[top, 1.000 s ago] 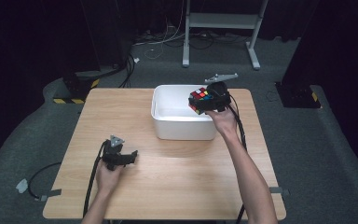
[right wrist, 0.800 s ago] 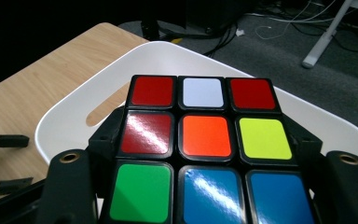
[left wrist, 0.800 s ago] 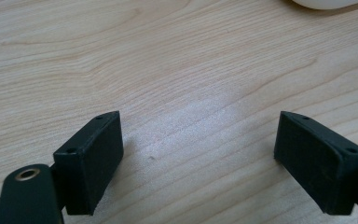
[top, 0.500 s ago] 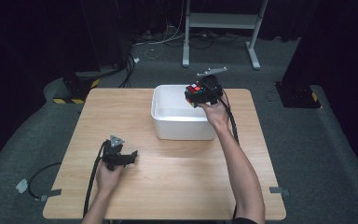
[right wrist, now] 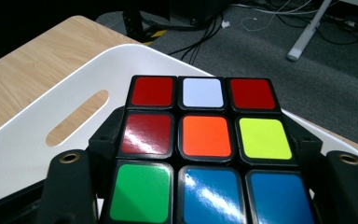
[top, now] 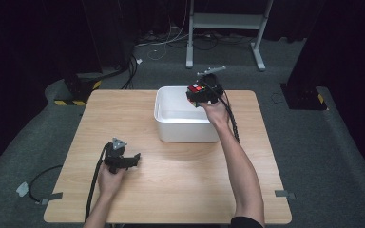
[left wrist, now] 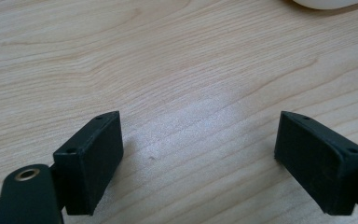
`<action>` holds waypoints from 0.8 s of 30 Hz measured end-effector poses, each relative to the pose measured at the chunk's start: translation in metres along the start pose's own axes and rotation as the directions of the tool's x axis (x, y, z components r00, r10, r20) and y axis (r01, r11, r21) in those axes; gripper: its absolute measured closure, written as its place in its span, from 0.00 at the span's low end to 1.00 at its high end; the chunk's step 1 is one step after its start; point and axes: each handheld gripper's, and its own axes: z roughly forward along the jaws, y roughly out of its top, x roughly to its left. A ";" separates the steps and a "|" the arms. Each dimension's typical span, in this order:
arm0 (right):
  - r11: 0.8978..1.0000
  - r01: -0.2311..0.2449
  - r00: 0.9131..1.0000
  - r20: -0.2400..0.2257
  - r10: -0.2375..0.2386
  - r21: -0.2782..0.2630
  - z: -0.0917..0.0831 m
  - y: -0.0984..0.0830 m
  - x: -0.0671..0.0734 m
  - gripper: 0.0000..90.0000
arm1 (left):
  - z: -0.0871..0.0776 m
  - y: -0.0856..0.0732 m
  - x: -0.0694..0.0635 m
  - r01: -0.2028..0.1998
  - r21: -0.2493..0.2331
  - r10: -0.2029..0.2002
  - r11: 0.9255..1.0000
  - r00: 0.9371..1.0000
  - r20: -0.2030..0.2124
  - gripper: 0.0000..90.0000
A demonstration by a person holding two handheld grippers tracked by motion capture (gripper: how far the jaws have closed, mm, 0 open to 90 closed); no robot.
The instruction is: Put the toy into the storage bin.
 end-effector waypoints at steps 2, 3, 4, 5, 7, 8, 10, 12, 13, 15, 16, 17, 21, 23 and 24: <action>1.000 0.002 1.000 0.006 -0.002 -0.005 0.001 0.002 0.000 0.37 | 0.000 0.000 0.000 0.000 -0.001 0.000 1.000 1.000 -0.001 0.17; 1.000 0.004 1.000 0.013 -0.004 -0.007 0.001 0.004 -0.001 0.37 | 0.000 0.000 0.000 0.000 -0.001 0.000 1.000 1.000 -0.001 0.17; 1.000 0.005 1.000 0.014 -0.005 -0.007 0.001 0.005 -0.001 0.37 | 0.000 0.000 0.000 0.000 -0.001 0.000 1.000 1.000 -0.001 0.17; 1.000 -0.001 1.000 0.008 0.001 -0.011 0.002 0.006 -0.002 0.37 | 0.000 0.000 0.000 0.000 0.000 0.000 1.000 1.000 -0.001 0.17; 1.000 -0.017 1.000 -0.004 0.017 -0.013 0.003 0.008 -0.004 0.37 | 0.000 0.000 0.000 0.000 -0.001 0.000 1.000 1.000 -0.002 0.17; 1.000 -0.021 1.000 -0.008 0.021 -0.002 0.004 0.009 -0.005 0.37 | 0.000 0.000 0.000 0.000 -0.001 0.000 1.000 1.000 -0.002 0.17; 1.000 -0.021 1.000 0.017 0.021 0.003 0.007 0.012 -0.006 0.37 | 0.000 0.000 0.000 0.000 -0.001 0.000 1.000 1.000 -0.002 0.17; 1.000 -0.026 1.000 0.017 0.026 0.008 0.010 0.013 -0.006 0.37 | 0.000 0.000 0.000 -0.001 0.000 0.001 1.000 1.000 -0.002 0.17; 0.999 -0.028 1.000 0.014 0.027 0.034 0.017 0.014 -0.005 0.37 | 0.000 0.000 0.000 0.000 -0.001 0.000 1.000 1.000 -0.002 0.17; 0.999 -0.021 1.000 0.021 0.020 0.048 0.023 0.014 -0.003 0.37 | 0.000 0.000 0.000 0.000 -0.001 0.000 1.000 1.000 -0.003 0.17; 0.998 -0.021 1.000 0.020 0.020 0.052 0.024 0.014 -0.002 0.37 | 0.000 0.000 0.000 0.000 -0.001 0.000 1.000 1.000 -0.003 0.17; 0.998 -0.019 1.000 0.019 0.018 0.061 0.027 0.014 -0.002 0.37 | 0.000 0.000 0.000 0.000 0.000 0.000 1.000 1.000 -0.002 0.17; 0.996 -0.018 0.999 0.047 0.014 0.085 0.033 0.015 -0.004 0.37 | 0.000 0.000 0.000 0.002 -0.001 -0.002 1.000 1.000 -0.002 0.17; 0.995 -0.043 0.998 0.053 0.039 0.085 0.035 0.015 -0.008 0.37 | 0.000 0.000 0.000 0.001 -0.001 -0.001 1.000 1.000 -0.002 0.17; 0.994 -0.059 0.997 0.058 0.054 0.091 0.037 0.015 -0.009 0.37 | 0.000 0.000 0.000 0.002 -0.001 -0.002 1.000 1.000 -0.002 0.17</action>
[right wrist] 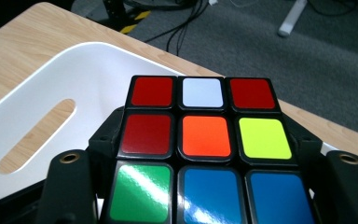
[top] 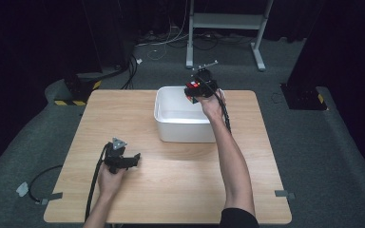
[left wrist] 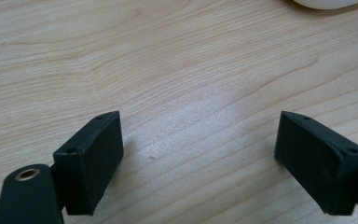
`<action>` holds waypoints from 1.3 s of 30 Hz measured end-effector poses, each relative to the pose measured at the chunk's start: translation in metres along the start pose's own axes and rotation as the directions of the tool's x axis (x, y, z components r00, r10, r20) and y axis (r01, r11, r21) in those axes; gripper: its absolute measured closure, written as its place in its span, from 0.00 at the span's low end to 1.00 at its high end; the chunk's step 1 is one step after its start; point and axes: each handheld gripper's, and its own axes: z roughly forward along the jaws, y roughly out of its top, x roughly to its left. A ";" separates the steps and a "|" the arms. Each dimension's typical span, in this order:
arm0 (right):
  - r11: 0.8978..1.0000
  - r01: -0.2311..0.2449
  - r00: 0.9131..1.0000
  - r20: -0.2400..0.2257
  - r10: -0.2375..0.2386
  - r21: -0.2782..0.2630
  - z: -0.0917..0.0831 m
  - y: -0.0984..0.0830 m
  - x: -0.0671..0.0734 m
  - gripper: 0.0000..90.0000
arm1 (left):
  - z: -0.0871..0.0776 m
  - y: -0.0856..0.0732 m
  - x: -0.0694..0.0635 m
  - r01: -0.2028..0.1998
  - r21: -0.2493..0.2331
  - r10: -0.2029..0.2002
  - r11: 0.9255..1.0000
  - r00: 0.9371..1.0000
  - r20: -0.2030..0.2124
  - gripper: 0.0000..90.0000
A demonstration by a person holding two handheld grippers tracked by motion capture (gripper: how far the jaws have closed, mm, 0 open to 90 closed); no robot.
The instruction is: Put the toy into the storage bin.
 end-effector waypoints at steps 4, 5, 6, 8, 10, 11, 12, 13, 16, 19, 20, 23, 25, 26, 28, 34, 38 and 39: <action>0.999 -0.038 0.999 0.008 0.038 0.016 0.005 -0.001 -0.005 0.37 | 0.000 0.000 0.000 0.001 0.000 -0.001 1.000 1.000 0.000 0.17; 0.999 -0.045 0.999 0.013 0.045 0.020 0.007 -0.001 -0.006 0.37 | 0.000 0.000 0.000 0.001 0.000 -0.001 1.000 1.000 0.001 0.17; 0.999 -0.047 0.999 0.025 0.046 0.025 0.008 -0.001 -0.007 0.37 | 0.000 0.000 0.000 0.001 0.000 -0.001 1.000 1.000 0.001 0.17; 0.998 -0.054 0.998 0.031 0.053 0.025 0.009 -0.001 -0.008 0.37 | 0.000 0.000 0.000 0.001 0.000 -0.001 1.000 1.000 0.001 0.17; 0.998 -0.059 0.998 0.025 0.059 0.017 0.010 0.000 -0.008 0.37 | 0.000 0.000 0.000 0.000 0.001 0.000 1.000 1.000 0.001 0.17; 0.998 -0.059 0.998 0.023 0.059 0.014 0.010 0.000 -0.007 0.37 | 0.000 0.000 0.000 0.000 0.000 0.000 1.000 1.000 0.001 0.17; 0.998 -0.057 0.998 0.023 0.056 0.016 0.010 0.000 -0.005 0.37 | 0.000 0.000 0.000 0.000 0.000 0.000 1.000 1.000 0.001 0.17; 0.998 -0.049 0.998 0.026 0.049 0.024 0.010 0.000 -0.004 0.37 | 0.000 0.000 0.000 0.000 0.000 0.000 1.000 1.000 0.001 0.17; 0.998 -0.046 0.998 0.037 0.045 0.032 0.011 0.000 -0.003 0.37 | 0.000 0.000 0.000 0.000 0.001 0.000 1.000 1.000 0.003 0.17; 0.998 -0.054 0.998 0.031 0.053 0.044 0.013 -0.004 -0.003 0.37 | 0.000 0.000 0.000 0.001 0.002 -0.001 1.000 1.000 0.003 0.17; 0.997 -0.049 0.998 0.033 0.048 0.052 0.015 -0.005 -0.003 0.37 | 0.000 0.000 0.000 0.001 0.001 -0.001 1.000 1.000 0.003 0.17; 0.997 -0.058 0.998 0.034 0.056 0.058 0.016 -0.006 -0.004 0.37 | 0.000 0.000 0.000 0.001 0.002 -0.001 1.000 1.000 0.003 0.17; 0.997 -0.059 0.998 0.031 0.057 0.054 0.014 -0.007 -0.003 0.37 | 0.000 0.000 0.000 0.001 0.002 -0.001 1.000 1.000 0.003 0.17; 0.997 -0.051 0.998 0.034 0.049 0.056 0.014 -0.006 -0.002 0.37 | 0.000 0.000 0.000 0.001 0.001 -0.001 1.000 1.000 0.003 0.17; 0.997 -0.049 0.998 0.036 0.047 0.052 0.013 -0.006 -0.002 0.37 | 0.000 0.000 0.000 0.001 0.002 -0.001 1.000 1.000 0.003 0.17; 0.997 -0.051 0.998 0.033 0.049 0.062 0.015 -0.012 -0.004 0.37 | 0.000 0.000 0.000 0.001 0.002 -0.001 1.000 1.000 0.003 0.17; 0.997 -0.040 0.999 0.036 0.038 0.072 0.016 -0.016 -0.003 0.37 | 0.000 0.000 0.000 0.001 0.001 -0.001 1.000 1.000 0.002 0.17; 0.996 -0.037 0.999 0.039 0.034 0.076 0.016 -0.017 -0.002 0.37 | 0.000 0.000 0.000 0.001 0.001 -0.001 1.000 1.000 0.002 0.17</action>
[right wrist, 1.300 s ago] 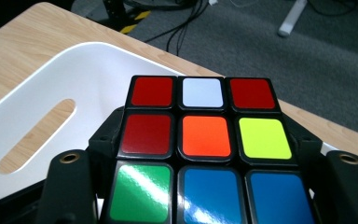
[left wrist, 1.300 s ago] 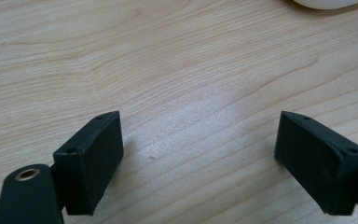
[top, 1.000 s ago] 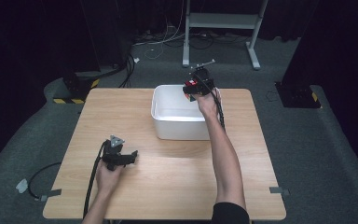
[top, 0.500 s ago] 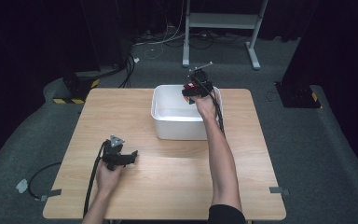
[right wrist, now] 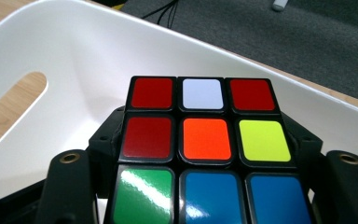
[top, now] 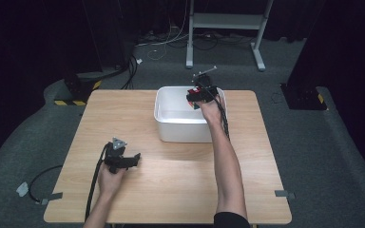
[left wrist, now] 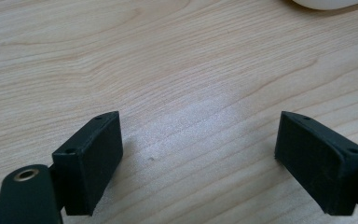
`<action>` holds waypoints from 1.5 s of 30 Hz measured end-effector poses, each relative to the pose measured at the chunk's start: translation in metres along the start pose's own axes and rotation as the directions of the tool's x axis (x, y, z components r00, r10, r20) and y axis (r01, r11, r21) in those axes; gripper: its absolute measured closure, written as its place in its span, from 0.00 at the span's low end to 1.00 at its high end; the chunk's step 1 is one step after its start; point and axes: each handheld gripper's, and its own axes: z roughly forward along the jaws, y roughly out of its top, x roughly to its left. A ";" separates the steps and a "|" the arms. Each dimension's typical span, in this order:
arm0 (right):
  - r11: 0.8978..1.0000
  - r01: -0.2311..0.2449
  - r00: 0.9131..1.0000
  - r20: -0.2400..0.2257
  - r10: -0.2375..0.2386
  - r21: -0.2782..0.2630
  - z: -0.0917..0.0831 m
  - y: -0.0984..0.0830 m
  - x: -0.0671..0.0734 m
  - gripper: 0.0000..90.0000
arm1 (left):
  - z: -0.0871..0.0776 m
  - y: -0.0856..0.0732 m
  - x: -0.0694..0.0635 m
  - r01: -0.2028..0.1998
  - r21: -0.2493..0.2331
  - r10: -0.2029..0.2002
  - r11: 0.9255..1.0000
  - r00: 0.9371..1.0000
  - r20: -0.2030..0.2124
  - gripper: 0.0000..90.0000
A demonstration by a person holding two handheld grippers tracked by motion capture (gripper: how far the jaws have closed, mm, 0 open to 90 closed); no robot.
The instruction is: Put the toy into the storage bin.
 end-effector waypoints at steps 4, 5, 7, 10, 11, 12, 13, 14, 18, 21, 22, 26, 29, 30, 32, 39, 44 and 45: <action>1.000 0.008 1.000 -0.004 -0.008 0.004 -0.002 -0.002 0.000 0.37 | 0.000 0.000 0.000 0.000 0.000 0.000 1.000 1.000 0.000 0.17; 1.000 0.006 1.000 -0.008 -0.006 0.002 -0.003 -0.002 0.000 0.37 | 0.000 0.000 0.000 0.000 0.000 0.000 1.000 1.000 0.000 0.17; 1.000 0.001 1.000 -0.017 -0.001 -0.002 -0.004 -0.003 0.000 0.37 | 0.000 0.000 0.000 0.000 0.000 0.000 1.000 1.000 0.000 0.17; 1.000 -0.005 1.000 -0.026 0.006 0.004 -0.006 -0.003 0.000 0.37 | 0.000 0.000 0.000 0.000 0.000 0.000 1.000 1.000 0.000 0.17; 1.000 -0.009 1.000 -0.029 0.009 0.005 -0.006 -0.003 0.000 0.37 | 0.000 0.000 0.000 0.000 0.000 0.000 1.000 1.000 0.000 0.17; 1.000 -0.012 0.999 -0.031 0.012 0.005 -0.006 -0.003 0.000 0.37 | 0.000 0.000 0.000 0.000 0.000 0.000 1.000 1.000 0.000 0.17; 1.000 -0.012 0.999 -0.031 0.012 0.005 -0.006 -0.003 0.000 0.37 | 0.000 0.000 0.000 0.000 0.000 0.000 1.000 1.000 0.000 0.17; 1.000 -0.011 0.999 -0.040 0.011 0.000 -0.007 -0.004 0.001 0.37 | 0.000 0.000 0.000 0.000 0.000 0.000 1.000 1.000 0.000 0.17; 1.000 0.007 0.999 -0.047 -0.008 -0.005 -0.009 -0.004 0.006 0.37 | 0.000 0.000 0.000 0.000 0.000 0.000 1.000 1.000 0.000 0.17; 1.000 0.009 0.998 -0.054 -0.010 -0.007 -0.010 -0.005 0.007 0.37 | 0.000 0.000 0.000 0.000 -0.001 0.000 1.000 1.000 0.000 0.17; 1.000 0.008 0.998 -0.056 -0.009 -0.009 -0.011 -0.007 0.007 0.37 | 0.000 0.000 0.000 0.000 0.000 0.000 1.000 1.000 0.000 0.17; 1.000 0.006 0.998 -0.056 -0.007 -0.015 -0.013 -0.011 0.006 0.37 | 0.000 0.000 0.000 -0.001 0.000 0.001 1.000 1.000 -0.001 0.17; 1.000 0.007 0.998 -0.059 -0.008 -0.017 -0.015 -0.013 0.006 0.37 | 0.000 0.000 0.000 -0.002 0.001 0.002 1.000 1.000 -0.001 0.17; 1.000 0.006 0.998 -0.061 -0.007 -0.018 -0.016 -0.014 0.005 0.37 | 0.000 0.000 0.000 -0.002 0.001 0.002 1.000 1.000 0.000 0.17; 1.000 0.003 0.998 -0.067 -0.004 -0.024 -0.017 -0.015 0.005 0.37 | 0.000 0.000 0.000 0.000 0.000 0.000 1.000 1.000 0.000 0.17; 1.000 0.005 0.998 -0.059 -0.006 -0.014 -0.019 -0.020 0.005 0.37 | 0.000 0.000 0.000 -0.001 0.000 0.001 1.000 1.000 0.000 0.17; 1.000 0.016 0.998 -0.059 -0.017 -0.013 -0.025 -0.023 0.007 0.37 | 0.000 0.000 0.000 -0.001 0.000 0.001 1.000 1.000 0.000 0.17; 1.000 0.016 0.998 -0.059 -0.017 -0.013 -0.025 -0.023 0.007 0.37 | 0.000 0.000 0.000 -0.001 0.000 0.001 1.000 1.000 0.000 0.17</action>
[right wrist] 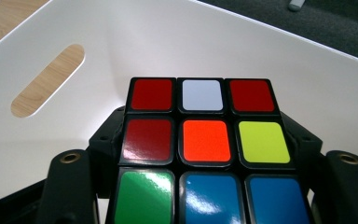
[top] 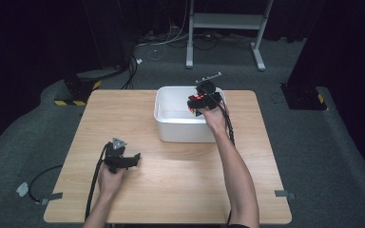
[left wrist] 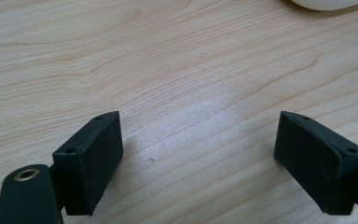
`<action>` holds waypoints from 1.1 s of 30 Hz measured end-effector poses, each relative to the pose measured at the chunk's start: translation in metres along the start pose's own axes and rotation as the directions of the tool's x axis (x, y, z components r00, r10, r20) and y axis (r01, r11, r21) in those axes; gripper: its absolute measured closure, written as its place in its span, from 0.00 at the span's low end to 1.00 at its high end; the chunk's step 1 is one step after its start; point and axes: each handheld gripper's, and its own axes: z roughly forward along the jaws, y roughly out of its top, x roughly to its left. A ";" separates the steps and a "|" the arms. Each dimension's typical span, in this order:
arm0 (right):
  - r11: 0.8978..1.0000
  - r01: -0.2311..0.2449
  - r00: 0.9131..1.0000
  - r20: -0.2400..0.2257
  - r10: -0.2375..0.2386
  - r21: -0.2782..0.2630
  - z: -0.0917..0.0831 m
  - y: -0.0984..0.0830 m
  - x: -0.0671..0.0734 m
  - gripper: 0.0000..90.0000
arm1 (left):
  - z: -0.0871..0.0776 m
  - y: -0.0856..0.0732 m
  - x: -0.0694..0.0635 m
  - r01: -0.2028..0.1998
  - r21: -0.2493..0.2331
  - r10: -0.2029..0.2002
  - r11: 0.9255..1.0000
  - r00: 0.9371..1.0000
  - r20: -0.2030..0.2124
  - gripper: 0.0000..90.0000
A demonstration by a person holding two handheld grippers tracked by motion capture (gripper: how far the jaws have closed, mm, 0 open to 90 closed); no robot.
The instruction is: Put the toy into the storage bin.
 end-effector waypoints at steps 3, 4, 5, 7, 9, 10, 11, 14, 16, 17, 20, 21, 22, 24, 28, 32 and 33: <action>1.000 -0.004 1.000 -0.005 0.004 0.000 -0.004 -0.001 0.001 0.37 | 0.000 0.000 0.000 0.001 -0.001 -0.001 1.000 1.000 0.001 0.17; 1.000 0.005 1.000 0.000 -0.005 0.002 -0.005 -0.002 0.002 0.37 | 0.000 0.000 0.000 0.001 -0.001 -0.001 1.000 1.000 0.001 0.17; 1.000 0.008 1.000 0.005 -0.008 0.003 -0.006 -0.002 0.003 0.37 | 0.000 0.000 0.000 0.002 -0.001 -0.002 1.000 1.000 0.001 0.17; 1.000 0.011 1.000 0.004 -0.011 -0.009 -0.008 -0.002 0.004 0.37 | 0.000 0.000 0.000 0.002 -0.001 -0.002 1.000 1.000 0.001 0.17; 1.000 0.014 1.000 -0.003 -0.014 -0.024 -0.010 -0.003 0.005 0.37 | 0.000 0.000 0.000 0.002 -0.001 -0.002 1.000 1.000 0.000 0.17; 1.000 0.014 1.000 -0.003 -0.014 -0.024 -0.010 -0.003 0.005 0.37 | 0.000 0.000 0.000 0.002 -0.001 -0.002 1.000 1.000 0.000 0.17; 1.000 0.018 1.000 -0.011 -0.019 -0.026 -0.011 -0.005 0.007 0.37 | 0.000 0.000 0.000 0.002 -0.001 -0.002 1.000 1.000 0.000 0.17; 0.999 0.025 1.000 -0.011 -0.026 -0.027 -0.012 -0.006 0.008 0.37 | 0.000 0.000 0.000 0.001 -0.001 -0.001 1.000 1.000 0.000 0.17; 0.999 0.025 1.000 -0.015 -0.026 -0.034 -0.013 -0.007 0.008 0.37 | 0.000 0.000 0.000 0.002 -0.001 -0.002 1.000 1.000 0.000 0.17; 0.999 0.024 1.000 -0.016 -0.025 -0.034 -0.014 -0.008 0.008 0.37 | 0.000 0.000 0.000 0.002 -0.001 -0.002 1.000 1.000 0.000 0.17; 0.999 0.033 0.999 -0.007 -0.033 -0.029 -0.016 -0.010 0.009 0.37 | 0.000 0.000 0.000 0.001 -0.001 -0.001 1.000 1.000 0.000 0.17; 0.999 0.032 0.999 -0.004 -0.032 -0.030 -0.017 -0.010 0.009 0.37 | 0.000 0.000 0.000 0.001 -0.001 -0.001 1.000 1.000 0.000 0.17; 0.999 0.039 0.999 -0.004 -0.039 -0.038 -0.019 -0.011 0.009 0.37 | 0.000 0.000 0.000 0.003 -0.001 -0.003 1.000 1.000 0.000 0.17; 0.999 0.038 0.999 -0.005 -0.038 -0.036 -0.020 -0.012 0.009 0.37 | 0.000 0.000 0.000 0.003 -0.002 -0.003 1.000 1.000 0.000 0.17; 0.998 0.041 0.999 0.002 -0.041 -0.041 -0.023 -0.015 0.008 0.37 | 0.000 0.000 0.000 0.003 -0.002 -0.003 1.000 1.000 0.000 0.17; 0.998 0.041 0.999 -0.003 -0.042 -0.052 -0.027 -0.019 0.007 0.37 | 0.000 0.000 0.000 0.001 -0.002 -0.001 1.000 1.000 0.000 0.17; 0.998 0.042 0.999 -0.002 -0.042 -0.053 -0.028 -0.019 0.007 0.37 | 0.000 0.000 0.000 0.003 -0.002 -0.003 1.000 1.000 0.000 0.17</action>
